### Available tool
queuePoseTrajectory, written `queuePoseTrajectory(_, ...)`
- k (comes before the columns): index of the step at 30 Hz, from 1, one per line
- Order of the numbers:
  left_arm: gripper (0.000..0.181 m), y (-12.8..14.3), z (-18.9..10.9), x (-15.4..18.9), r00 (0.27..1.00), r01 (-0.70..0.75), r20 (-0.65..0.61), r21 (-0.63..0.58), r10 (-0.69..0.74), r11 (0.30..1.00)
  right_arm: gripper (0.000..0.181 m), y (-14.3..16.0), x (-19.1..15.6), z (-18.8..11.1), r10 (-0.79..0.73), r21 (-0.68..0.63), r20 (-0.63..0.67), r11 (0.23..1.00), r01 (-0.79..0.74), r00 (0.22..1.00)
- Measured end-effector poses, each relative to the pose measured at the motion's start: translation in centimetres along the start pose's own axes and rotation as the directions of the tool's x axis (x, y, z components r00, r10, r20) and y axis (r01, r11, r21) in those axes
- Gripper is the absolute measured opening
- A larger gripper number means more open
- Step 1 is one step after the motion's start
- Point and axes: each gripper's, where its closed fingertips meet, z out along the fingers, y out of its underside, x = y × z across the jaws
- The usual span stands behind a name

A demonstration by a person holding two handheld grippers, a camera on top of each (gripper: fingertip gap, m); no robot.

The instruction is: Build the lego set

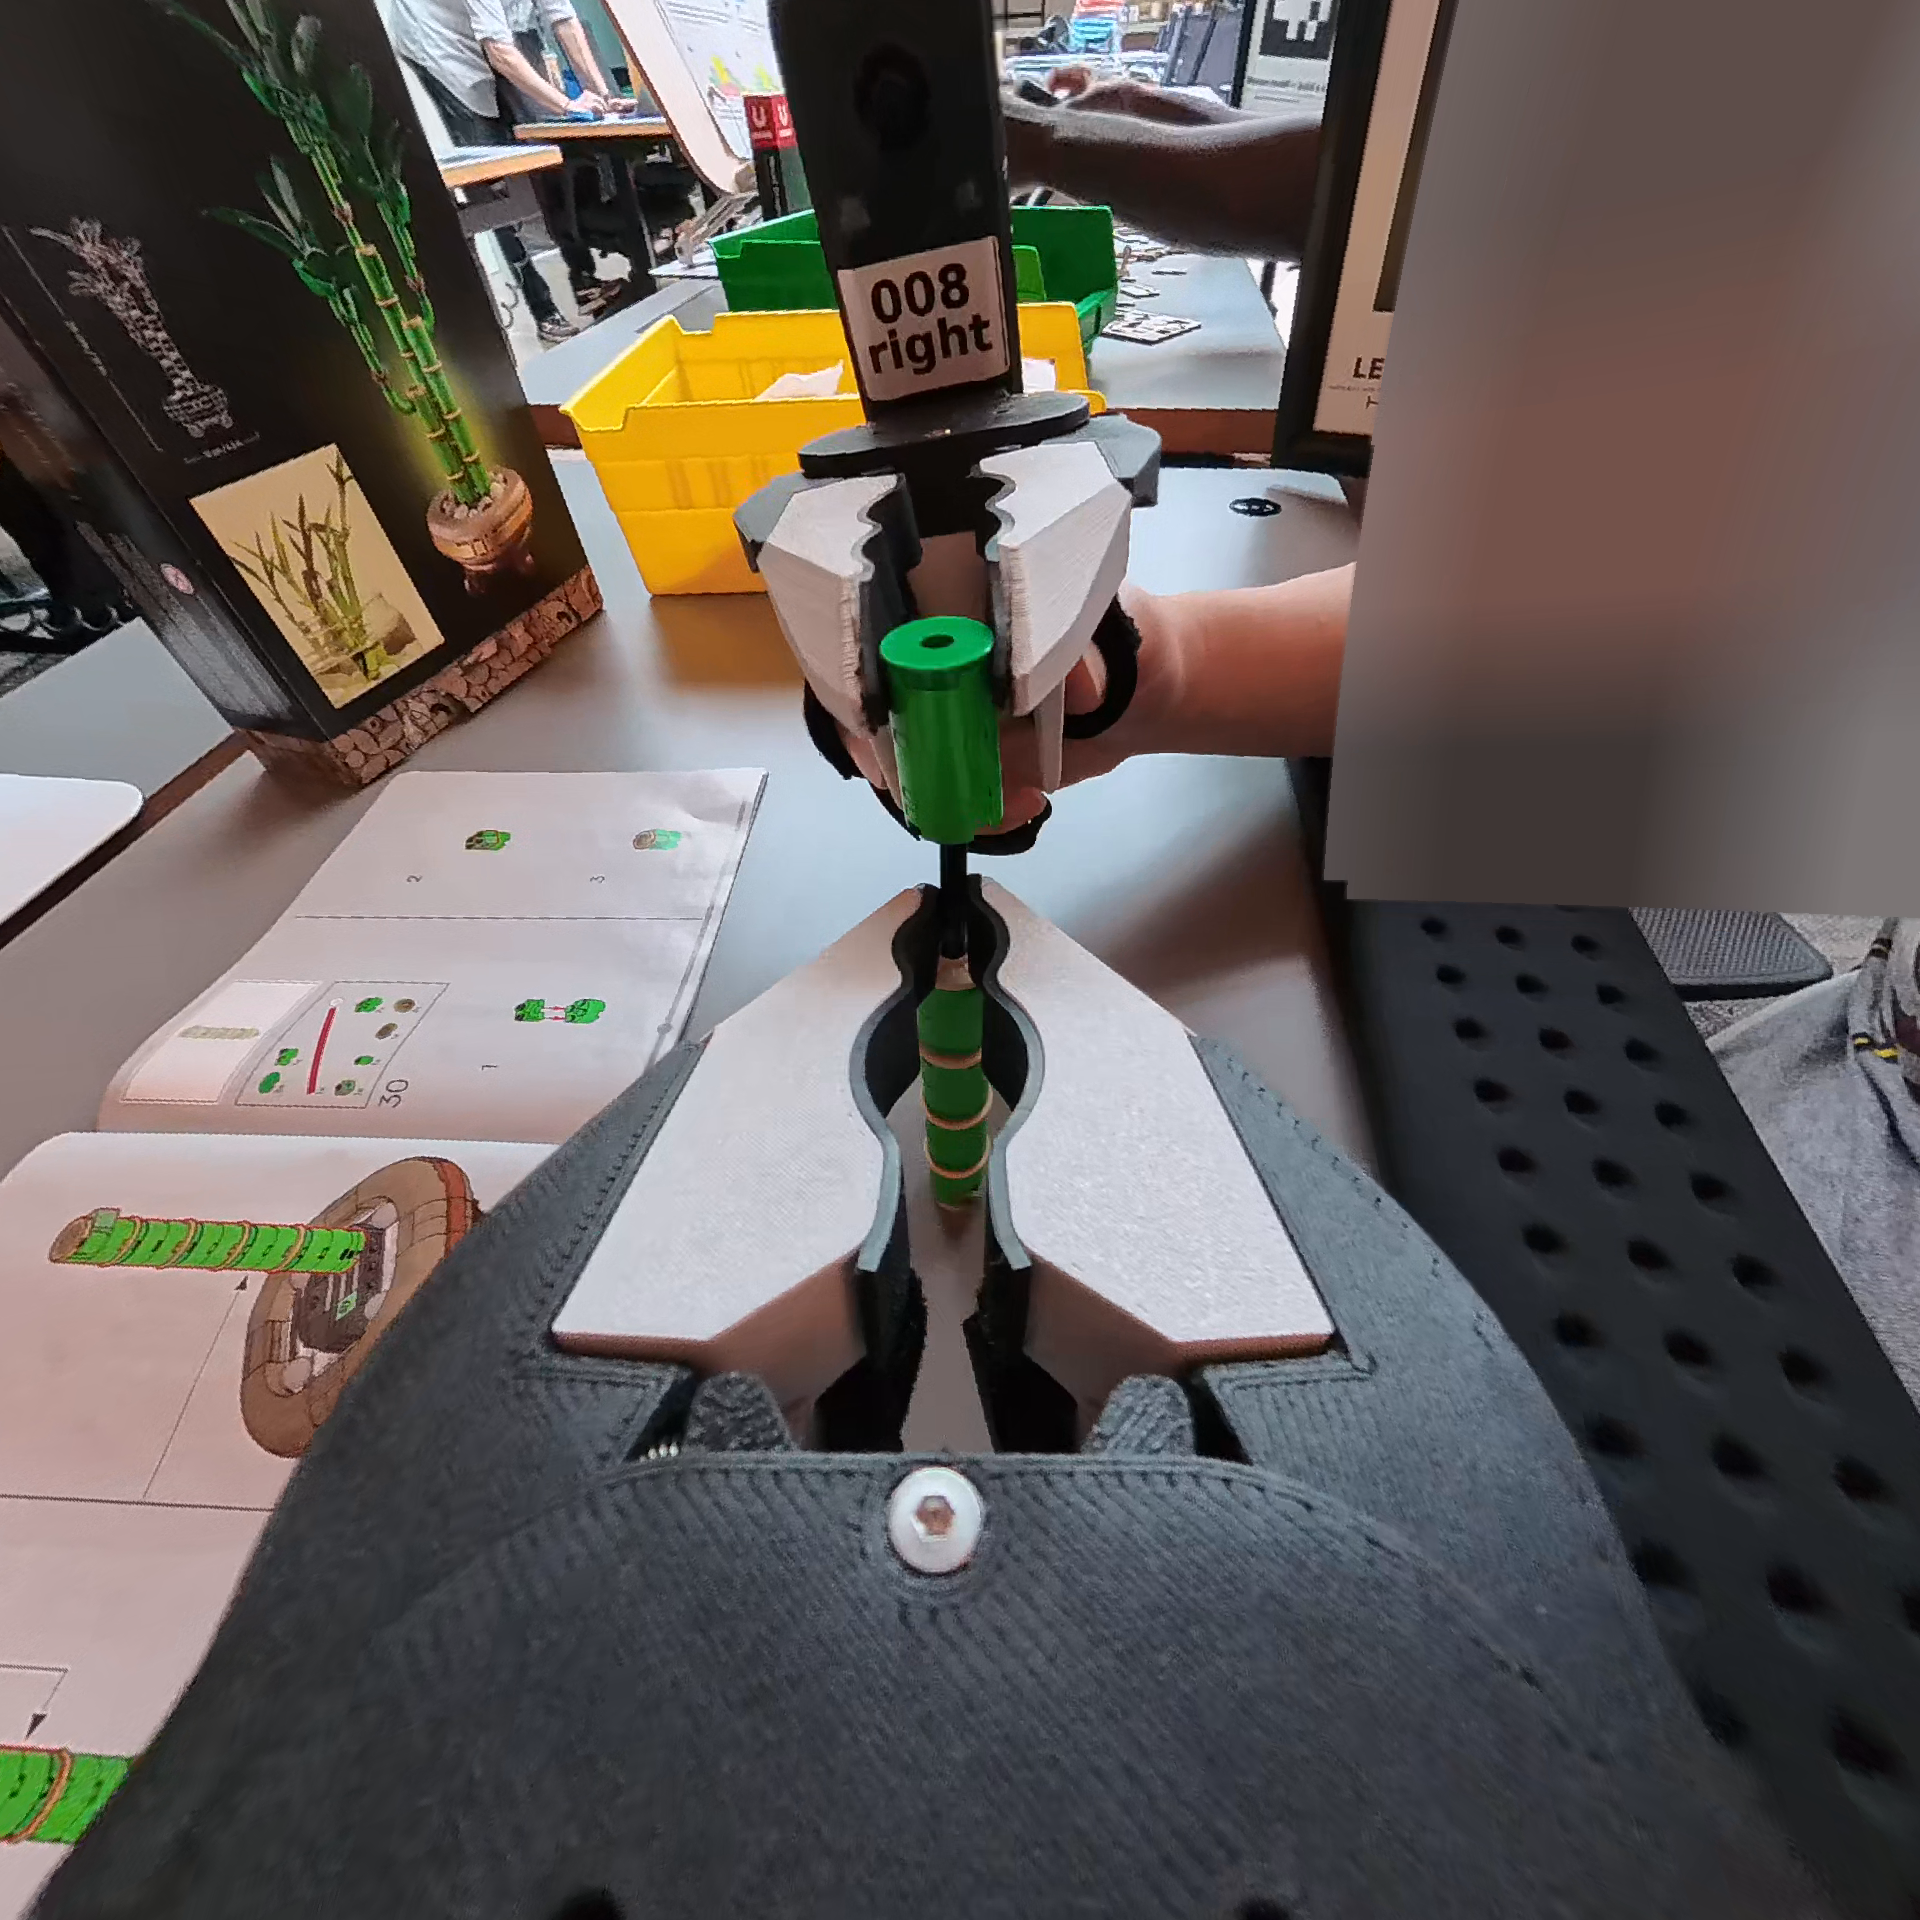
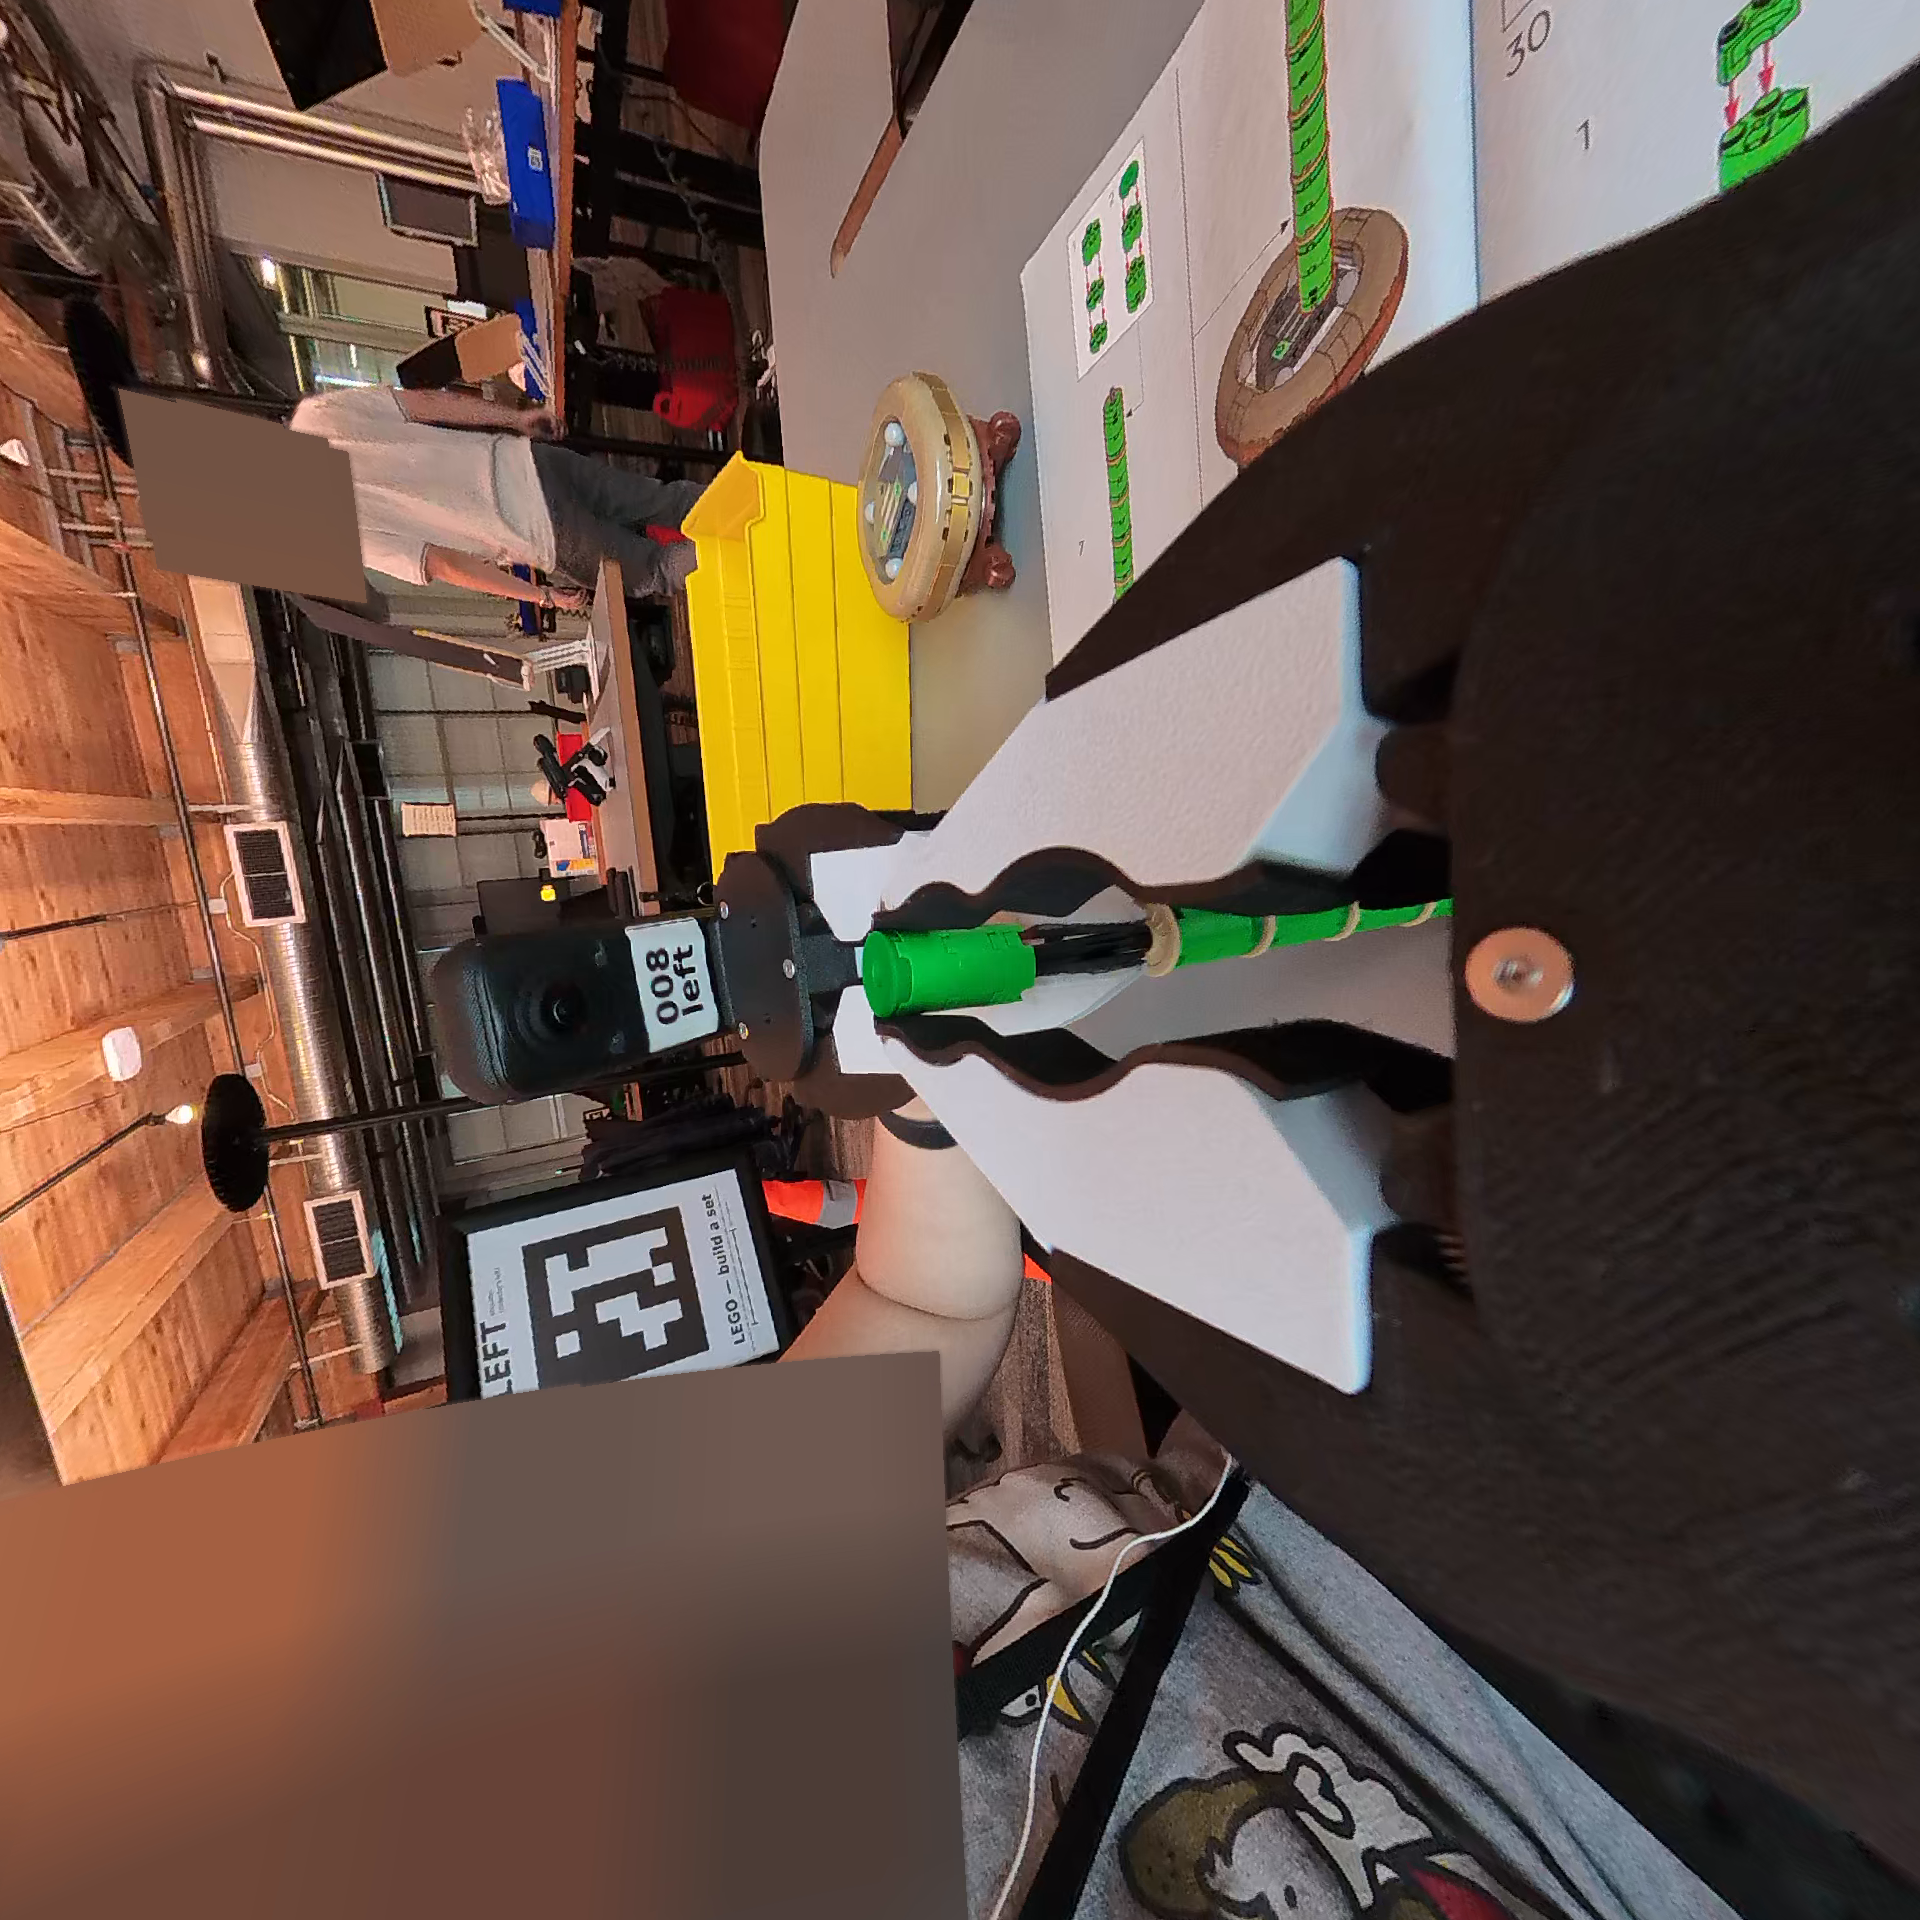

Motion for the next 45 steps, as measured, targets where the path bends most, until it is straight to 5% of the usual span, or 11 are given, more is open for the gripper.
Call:
queuePoseTrajectory(12,0.028,-0.5,0.1,-0.3,0.998,0.065,-0.026,0.095,-0.063,0.993,0.015,-0.1,0.0,-0.5,0.016,0.019,0.029,1.000,-0.017,0.999)
queuePoseTrajectory(18,0.004,-0.3,1.4,0.2,0.997,0.071,-0.043,0.108,-0.067,0.992,0.015,-0.1,0.1,-0.7,-0.002,0.007,0.021,1.000,0.001,1.000)
queuePoseTrajectory(45,0.002,0.0,2.1,-0.3,0.996,0.091,-0.030,0.103,-0.088,0.991,0.015,0.1,0.7,-1.1,-0.013,-0.042,-0.016,0.999,0.012,1.000)
